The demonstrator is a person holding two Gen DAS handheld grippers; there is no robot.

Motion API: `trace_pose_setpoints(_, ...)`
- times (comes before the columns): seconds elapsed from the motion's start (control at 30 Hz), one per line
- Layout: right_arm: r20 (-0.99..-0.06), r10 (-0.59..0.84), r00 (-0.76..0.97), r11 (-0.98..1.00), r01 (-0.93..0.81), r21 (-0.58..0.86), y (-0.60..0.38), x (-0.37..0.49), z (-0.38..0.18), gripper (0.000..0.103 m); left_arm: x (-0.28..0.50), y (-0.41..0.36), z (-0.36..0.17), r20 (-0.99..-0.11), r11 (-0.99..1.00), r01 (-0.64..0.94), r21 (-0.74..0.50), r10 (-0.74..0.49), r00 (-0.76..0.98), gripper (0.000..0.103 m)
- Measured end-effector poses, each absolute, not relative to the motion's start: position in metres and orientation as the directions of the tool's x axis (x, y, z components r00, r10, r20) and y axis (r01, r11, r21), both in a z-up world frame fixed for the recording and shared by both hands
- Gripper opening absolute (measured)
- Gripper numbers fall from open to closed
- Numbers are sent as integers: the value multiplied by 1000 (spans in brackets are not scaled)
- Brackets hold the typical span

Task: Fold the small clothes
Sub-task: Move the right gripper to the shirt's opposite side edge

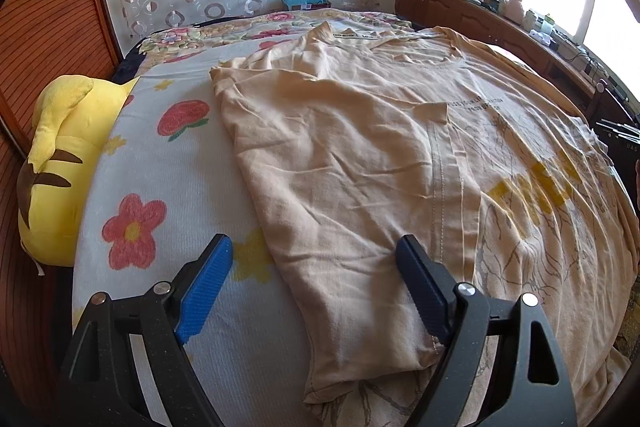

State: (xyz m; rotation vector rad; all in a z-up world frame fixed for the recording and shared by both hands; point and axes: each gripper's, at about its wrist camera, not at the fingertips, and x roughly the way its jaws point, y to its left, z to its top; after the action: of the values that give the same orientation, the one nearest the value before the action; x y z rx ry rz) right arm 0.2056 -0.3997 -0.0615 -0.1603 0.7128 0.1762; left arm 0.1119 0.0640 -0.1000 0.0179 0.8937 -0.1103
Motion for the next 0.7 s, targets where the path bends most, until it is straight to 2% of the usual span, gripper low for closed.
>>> trace_pose_setpoints(0.37, -702, 173, 691, 984, -150, 95, -458, 212, -76, 53, 110, 65, -97, -769, 997, 70, -24, -63, 636, 85)
trace_pose_setpoints(0.7, -710, 228, 666, 974, -167, 156, -461, 224, -78, 53, 71, 62, -41, -580, 996, 14, -89, -63, 812, 85)
